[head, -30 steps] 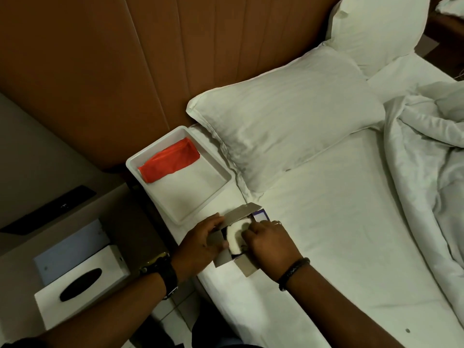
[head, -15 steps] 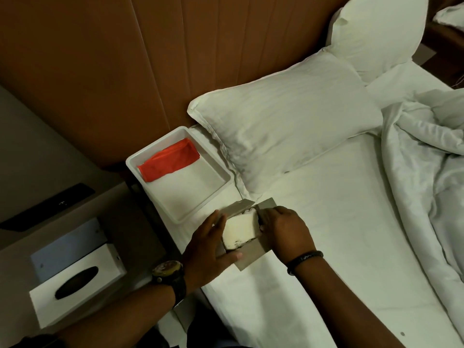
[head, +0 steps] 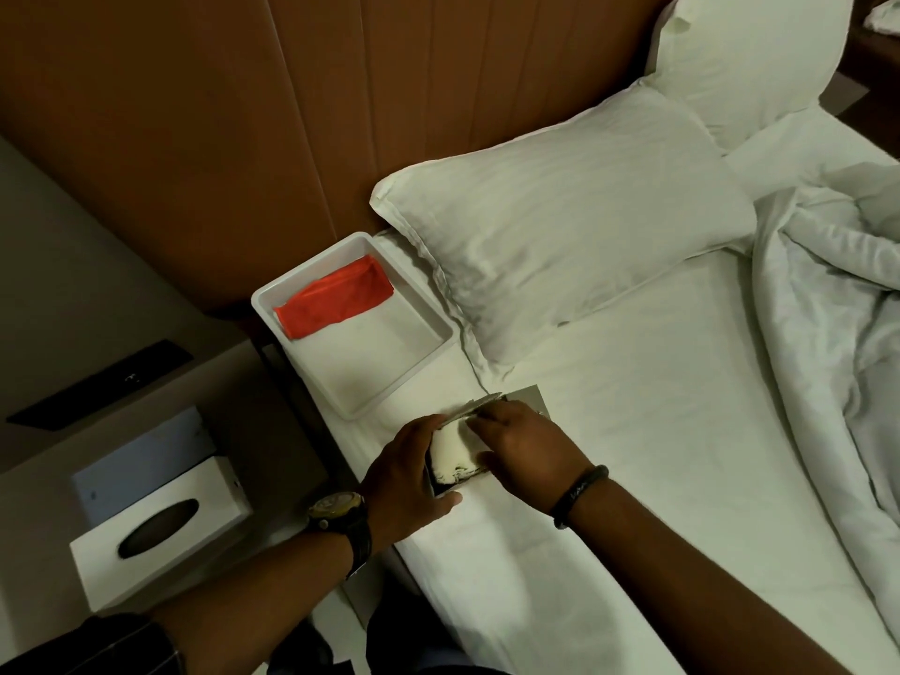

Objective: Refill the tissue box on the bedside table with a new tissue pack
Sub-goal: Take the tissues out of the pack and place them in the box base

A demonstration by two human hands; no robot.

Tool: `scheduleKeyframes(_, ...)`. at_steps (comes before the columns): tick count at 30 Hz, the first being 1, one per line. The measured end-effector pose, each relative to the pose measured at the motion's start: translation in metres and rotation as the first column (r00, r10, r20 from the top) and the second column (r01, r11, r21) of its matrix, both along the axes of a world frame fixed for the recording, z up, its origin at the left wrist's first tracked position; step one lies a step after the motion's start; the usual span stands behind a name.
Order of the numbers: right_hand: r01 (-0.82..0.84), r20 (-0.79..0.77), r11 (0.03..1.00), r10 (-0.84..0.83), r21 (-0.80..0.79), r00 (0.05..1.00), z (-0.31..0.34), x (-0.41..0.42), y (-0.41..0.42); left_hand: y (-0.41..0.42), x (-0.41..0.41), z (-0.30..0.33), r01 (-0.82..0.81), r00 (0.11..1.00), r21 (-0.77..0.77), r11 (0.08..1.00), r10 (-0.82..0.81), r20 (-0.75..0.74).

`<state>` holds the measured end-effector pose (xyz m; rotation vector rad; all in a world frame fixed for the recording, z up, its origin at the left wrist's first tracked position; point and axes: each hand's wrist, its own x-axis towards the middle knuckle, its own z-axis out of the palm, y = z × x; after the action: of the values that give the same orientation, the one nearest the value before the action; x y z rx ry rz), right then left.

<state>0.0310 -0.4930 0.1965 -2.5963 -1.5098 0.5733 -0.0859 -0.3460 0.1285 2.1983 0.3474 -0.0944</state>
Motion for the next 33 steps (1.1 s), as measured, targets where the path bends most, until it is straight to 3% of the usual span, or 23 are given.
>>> scheduleKeyframes(8, -0.129, 0.004, 0.975, 0.132, -0.181, 0.991, -0.007, 0.013, 0.014, 0.003, 0.005, -0.002, 0.067, 0.997, -0.060, 0.996, -0.069, -0.025)
scheduleKeyframes(23, -0.282, 0.183, 0.921, 0.336, -0.271, 0.924, -0.014, 0.008, 0.022, -0.001, 0.008, -0.002, 0.066, 0.997, -0.089, 0.994, -0.069, -0.031)
scheduleKeyframes(33, -0.337, 0.162, 0.872, 0.412, -0.354, 0.897, -0.010, 0.012, 0.027, -0.007, 0.013, 0.003, 0.081, 0.996, -0.052, 0.995, -0.083, -0.023)
